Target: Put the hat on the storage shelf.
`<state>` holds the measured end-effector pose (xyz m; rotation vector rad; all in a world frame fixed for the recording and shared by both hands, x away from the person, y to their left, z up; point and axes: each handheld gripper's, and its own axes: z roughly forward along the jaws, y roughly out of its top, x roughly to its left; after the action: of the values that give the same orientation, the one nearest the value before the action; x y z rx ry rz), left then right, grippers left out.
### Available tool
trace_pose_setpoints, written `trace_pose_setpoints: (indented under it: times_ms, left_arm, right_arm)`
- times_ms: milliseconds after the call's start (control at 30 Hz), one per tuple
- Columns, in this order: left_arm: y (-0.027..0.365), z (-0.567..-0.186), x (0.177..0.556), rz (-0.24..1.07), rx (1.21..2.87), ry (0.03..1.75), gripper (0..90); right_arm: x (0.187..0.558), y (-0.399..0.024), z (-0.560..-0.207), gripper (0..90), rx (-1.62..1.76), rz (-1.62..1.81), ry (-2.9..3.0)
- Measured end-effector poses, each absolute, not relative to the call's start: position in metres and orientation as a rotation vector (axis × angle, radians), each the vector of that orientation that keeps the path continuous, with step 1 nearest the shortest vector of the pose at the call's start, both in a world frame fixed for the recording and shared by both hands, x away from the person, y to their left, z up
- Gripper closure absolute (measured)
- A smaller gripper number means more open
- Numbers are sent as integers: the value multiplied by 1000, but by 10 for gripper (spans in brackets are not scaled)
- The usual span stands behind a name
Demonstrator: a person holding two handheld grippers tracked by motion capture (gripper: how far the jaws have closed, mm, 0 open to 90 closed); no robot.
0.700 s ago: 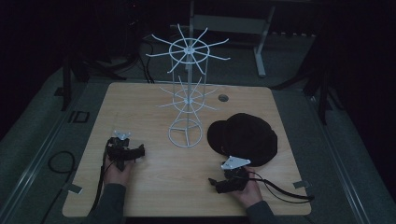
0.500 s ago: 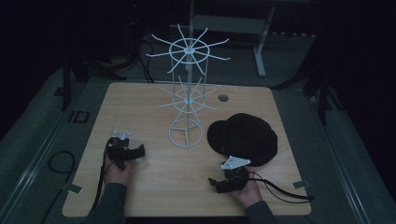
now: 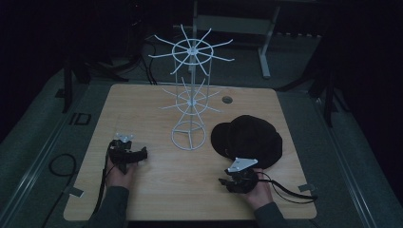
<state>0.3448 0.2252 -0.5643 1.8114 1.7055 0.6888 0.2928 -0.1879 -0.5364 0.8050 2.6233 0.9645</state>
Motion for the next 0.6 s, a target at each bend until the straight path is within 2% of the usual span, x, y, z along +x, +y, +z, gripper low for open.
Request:
trace_pose_setpoints:
  times_ms: [167, 367, 500, 600]
  left_arm:
    - [225, -564, 345, 689, 1811, 1705, 103]
    - [225, -564, 345, 685, 1812, 1701, 103]
    - [225, -564, 345, 683, 1815, 1699, 103]
    - [225, -564, 345, 683, 1815, 1697, 103]
  right_arm:
    - [299, -196, -518, 565, 774, 910, 2581]
    - [314, -206, -493, 507, 774, 878, 2519]
    - [323, -208, -490, 488, 795, 845, 2512]
    - [343, -208, -505, 479, 815, 723, 2548]
